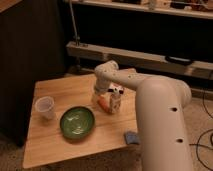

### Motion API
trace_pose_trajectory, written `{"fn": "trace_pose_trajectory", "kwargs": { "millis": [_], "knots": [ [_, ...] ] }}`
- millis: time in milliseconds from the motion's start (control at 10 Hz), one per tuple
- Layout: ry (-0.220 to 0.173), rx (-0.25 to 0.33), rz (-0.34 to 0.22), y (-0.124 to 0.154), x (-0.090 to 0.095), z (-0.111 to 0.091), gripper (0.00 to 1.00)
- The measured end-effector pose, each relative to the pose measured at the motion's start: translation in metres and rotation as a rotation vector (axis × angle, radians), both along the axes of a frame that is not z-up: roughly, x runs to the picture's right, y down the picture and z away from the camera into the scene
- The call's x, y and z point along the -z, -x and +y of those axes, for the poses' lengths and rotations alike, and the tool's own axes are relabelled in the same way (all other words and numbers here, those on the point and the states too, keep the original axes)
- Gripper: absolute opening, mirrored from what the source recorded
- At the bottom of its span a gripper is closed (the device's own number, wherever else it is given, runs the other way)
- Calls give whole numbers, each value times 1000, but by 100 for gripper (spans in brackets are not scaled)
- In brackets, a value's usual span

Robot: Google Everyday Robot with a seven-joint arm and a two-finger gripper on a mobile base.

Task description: Place the pepper on the white sponge

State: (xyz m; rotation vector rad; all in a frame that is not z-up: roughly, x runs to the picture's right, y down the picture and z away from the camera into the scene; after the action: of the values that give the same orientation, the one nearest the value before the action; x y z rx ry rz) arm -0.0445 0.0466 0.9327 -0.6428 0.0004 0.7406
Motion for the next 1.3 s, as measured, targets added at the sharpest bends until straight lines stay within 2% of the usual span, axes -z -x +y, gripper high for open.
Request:
{"fn": "trace_pose_trajectory", "kwargs": {
  "millis": [600,700,900,1100,1200,1300],
  "knots": [
    [15,7,15,-1,-12,5,62],
    [17,4,18,0,-14,6,59],
    [21,-2,27,-2,-17,7,42],
    [26,-5,46,-3,-22,8,17],
    [26,-3,55,-4,-23,8,11],
    [22,2,63,-6,-22,7,9]
  ]
}}
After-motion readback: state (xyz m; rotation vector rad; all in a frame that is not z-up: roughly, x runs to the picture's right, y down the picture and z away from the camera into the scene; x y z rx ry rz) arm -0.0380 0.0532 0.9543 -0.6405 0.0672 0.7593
